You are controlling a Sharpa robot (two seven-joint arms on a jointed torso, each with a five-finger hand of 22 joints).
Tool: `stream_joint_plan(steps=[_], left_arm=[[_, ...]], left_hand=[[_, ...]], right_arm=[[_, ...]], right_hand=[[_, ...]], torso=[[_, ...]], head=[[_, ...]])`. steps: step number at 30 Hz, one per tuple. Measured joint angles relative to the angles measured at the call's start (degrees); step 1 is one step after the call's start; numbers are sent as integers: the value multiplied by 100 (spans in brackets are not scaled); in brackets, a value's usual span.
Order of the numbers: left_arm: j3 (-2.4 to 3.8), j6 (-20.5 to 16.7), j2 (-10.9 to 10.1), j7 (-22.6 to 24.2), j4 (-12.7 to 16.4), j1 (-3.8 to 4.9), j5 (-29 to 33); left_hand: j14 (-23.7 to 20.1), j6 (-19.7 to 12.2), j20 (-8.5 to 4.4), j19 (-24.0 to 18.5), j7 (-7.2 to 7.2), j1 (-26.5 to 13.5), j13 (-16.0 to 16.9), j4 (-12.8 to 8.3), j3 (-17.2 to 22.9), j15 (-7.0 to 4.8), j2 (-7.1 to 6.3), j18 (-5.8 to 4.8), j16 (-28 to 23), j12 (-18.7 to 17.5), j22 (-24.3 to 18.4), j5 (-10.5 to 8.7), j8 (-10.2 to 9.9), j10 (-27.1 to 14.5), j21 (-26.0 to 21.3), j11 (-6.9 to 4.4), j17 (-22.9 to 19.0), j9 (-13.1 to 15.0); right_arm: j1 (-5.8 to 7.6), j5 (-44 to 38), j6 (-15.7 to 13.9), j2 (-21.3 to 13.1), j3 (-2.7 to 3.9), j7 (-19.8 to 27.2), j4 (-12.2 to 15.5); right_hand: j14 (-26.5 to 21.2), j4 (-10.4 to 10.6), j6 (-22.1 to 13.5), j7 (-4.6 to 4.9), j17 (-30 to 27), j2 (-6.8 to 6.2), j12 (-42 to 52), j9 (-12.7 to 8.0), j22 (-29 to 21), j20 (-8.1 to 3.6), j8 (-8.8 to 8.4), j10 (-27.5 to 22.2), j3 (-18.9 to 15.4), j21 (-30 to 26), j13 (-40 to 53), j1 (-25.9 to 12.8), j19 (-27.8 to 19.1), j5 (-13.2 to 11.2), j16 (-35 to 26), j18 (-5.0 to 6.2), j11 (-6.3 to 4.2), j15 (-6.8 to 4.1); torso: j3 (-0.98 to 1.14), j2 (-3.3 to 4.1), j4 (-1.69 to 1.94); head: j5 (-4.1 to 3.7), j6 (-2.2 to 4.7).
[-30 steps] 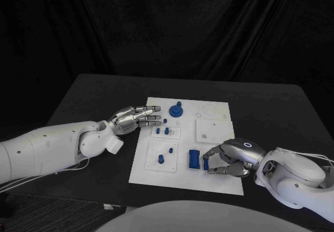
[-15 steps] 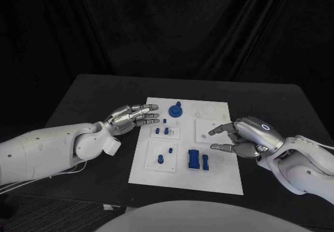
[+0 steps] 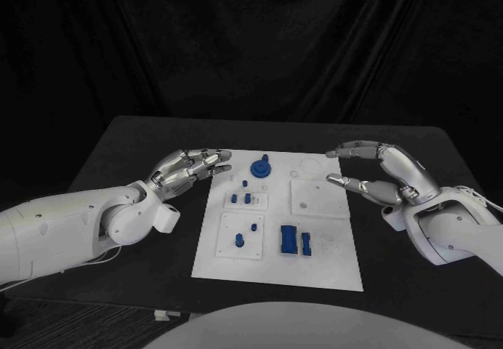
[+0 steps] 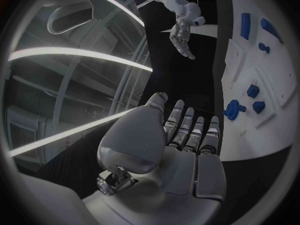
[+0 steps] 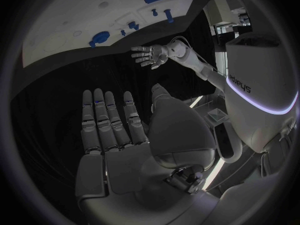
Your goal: Assemble the parts on the task board
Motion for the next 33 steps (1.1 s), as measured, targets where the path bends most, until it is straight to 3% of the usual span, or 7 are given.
stream_joint_plan(steps=[5,12,16,19,21,24,33], left_arm=[[-4,-498,152,46,-27,10,-586],[-3,-921,312,75,-162,10,-1081],[-5,-1050,365,81,-220,7,-1208],[-6,-1056,367,65,-224,7,-1216],[14,-1066,367,48,-221,1,-1210],[82,-1130,401,22,-200,-14,-1181],[490,-1889,684,-146,-15,-103,-822]], left_hand=[[-376,-122,-314,-494,-146,218,-40,674,-221,-345,-182,45,-446,-364,-438,-390,-86,-470,-192,-322,-60,-7],[-715,-416,-511,-748,-308,255,-75,714,-406,-587,-98,45,-842,-597,-722,-454,-173,-1081,-242,-545,-125,-26],[-787,-535,-580,-785,-365,284,-93,715,-454,-659,-69,44,-959,-649,-754,-454,-202,-1228,-243,-633,-149,-37],[-845,-833,-668,-841,-508,-359,-163,580,-393,-717,-109,44,-1081,-815,-850,-675,-283,-1364,-276,-726,-174,-131],[-835,-1104,-752,-864,-621,-1062,-220,441,-308,-773,-181,33,-1169,-968,-926,-919,-337,-1491,-287,-812,-193,-207],[-866,-1412,-852,-883,-715,-1859,-270,288,-202,-804,-260,-105,-1242,-1138,-992,-1198,-515,-1612,-298,-872,-201,-270],[-886,-2146,-1073,-917,-833,-3768,-320,-114,111,-865,-661,-278,-1318,-1558,-1071,-1865,-779,-1726,-310,-945,-222,-347]], right_arm=[[-50,1106,126,79,6,689,-264],[-176,1883,366,147,0,1069,-434],[-214,2067,475,166,0,1153,-488],[-217,2080,482,171,-2,1152,-494],[-217,2095,482,194,21,1148,-497],[-224,2161,480,267,86,1142,-517],[-339,2937,462,740,468,1038,-660]], right_hand=[[-2547,-17,-1865,-574,-573,-55,-321,-107,-2526,74,-126,-1601,-366,-221,-820,-350,-2587,-323,-764,-134,-437,-129],[-3515,26,-2885,-855,-664,-93,-374,-165,-3111,71,-177,-2693,-339,-266,-1282,-461,-2957,-472,-854,-133,-605,-395],[-3656,-47,-2991,-789,-697,-95,-344,-210,-3184,-14,-221,-2818,-289,-274,-1384,-579,-2983,-531,-880,-137,-660,-439],[-4071,-686,-3683,-386,-779,92,-877,-357,-3364,-616,-389,-3307,187,-311,-1809,-3031,-3100,-925,-989,-661,-1131,-766],[-4098,-1031,-4063,-356,-784,120,-1174,-365,-3376,-954,-389,-3497,391,-311,-2097,-4353,-3107,-1394,-989,-716,-1211,-1210],[-4099,-1572,-4609,-354,-786,124,-1659,-369,-3378,-1479,-389,-3516,414,-311,-2137,-5373,-3109,-1534,-989,-716,-1214,-1246],[-4099,-1653,-4736,-354,-786,134,-1699,-374,-3379,-1541,-389,-3516,417,-311,-2138,-6690,-3108,-1534,-988,-715,-1214,-1246]], torso=[[25,-47,-15],[38,-69,-22],[51,-81,-35],[53,-81,-35],[52,-83,-35],[52,-96,-38],[60,-220,-67]], head=[[-2,0],[-24,0],[-23,0],[-22,2],[-27,27],[-47,97],[-180,662]])
